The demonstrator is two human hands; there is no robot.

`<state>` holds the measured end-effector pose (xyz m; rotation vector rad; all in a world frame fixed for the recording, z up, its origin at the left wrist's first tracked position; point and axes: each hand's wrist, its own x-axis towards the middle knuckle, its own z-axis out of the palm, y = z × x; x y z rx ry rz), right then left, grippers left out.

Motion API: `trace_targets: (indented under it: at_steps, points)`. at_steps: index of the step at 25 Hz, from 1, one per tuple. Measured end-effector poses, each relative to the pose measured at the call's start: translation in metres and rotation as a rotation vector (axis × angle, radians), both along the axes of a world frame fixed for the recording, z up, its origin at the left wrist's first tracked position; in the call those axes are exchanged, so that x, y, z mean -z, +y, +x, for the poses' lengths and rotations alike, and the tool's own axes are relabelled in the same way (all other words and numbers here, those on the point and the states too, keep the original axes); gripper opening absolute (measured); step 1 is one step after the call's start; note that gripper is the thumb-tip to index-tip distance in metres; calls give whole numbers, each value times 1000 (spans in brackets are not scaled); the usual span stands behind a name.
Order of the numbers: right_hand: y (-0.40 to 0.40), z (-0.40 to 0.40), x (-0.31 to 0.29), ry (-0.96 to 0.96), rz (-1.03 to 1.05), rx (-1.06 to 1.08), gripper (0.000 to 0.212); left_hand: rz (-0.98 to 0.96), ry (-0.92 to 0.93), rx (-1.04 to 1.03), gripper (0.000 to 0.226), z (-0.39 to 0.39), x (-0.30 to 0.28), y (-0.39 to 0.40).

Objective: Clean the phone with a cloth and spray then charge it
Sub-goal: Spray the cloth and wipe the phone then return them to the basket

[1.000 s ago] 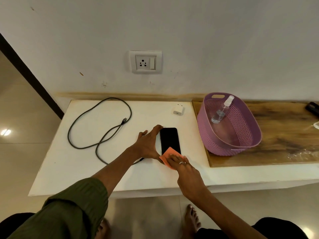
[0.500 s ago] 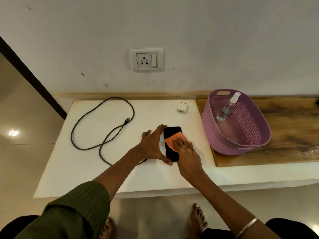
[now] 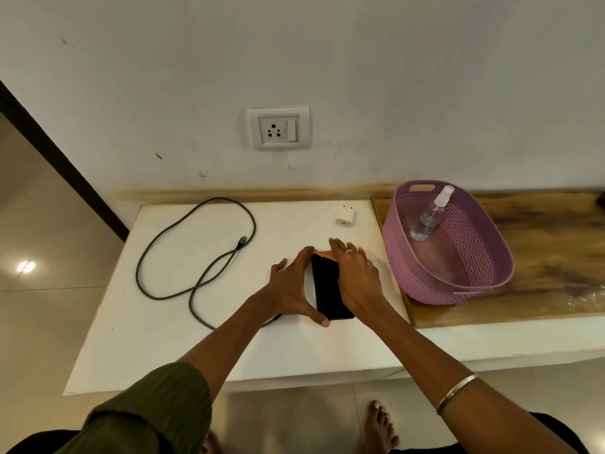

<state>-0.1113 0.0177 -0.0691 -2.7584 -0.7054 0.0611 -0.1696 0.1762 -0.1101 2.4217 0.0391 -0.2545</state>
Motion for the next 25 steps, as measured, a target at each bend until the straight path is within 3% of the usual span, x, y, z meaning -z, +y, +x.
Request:
trace_targets:
  at_steps: [7, 13, 16, 20, 25]
  points:
    - [-33, -3, -105, -378, 240, -93, 80, -17, 12, 28, 159, -1, -6, -1]
    - [-117, 54, -142, -448, 122, 57, 48, -6, 29, 37, 162, 0, -10, -2]
    - [-148, 70, -119, -387, 4, 112, 38, -6, 35, 26, 164, -1, -8, -1]
    - [-165, 88, -77, -151, -203, 127, 29, 1, 56, 24, 163, 1, -5, 1]
    - [-159, 98, -59, 53, -217, 41, 19, 16, 59, 39, 162, 2, -3, 3]
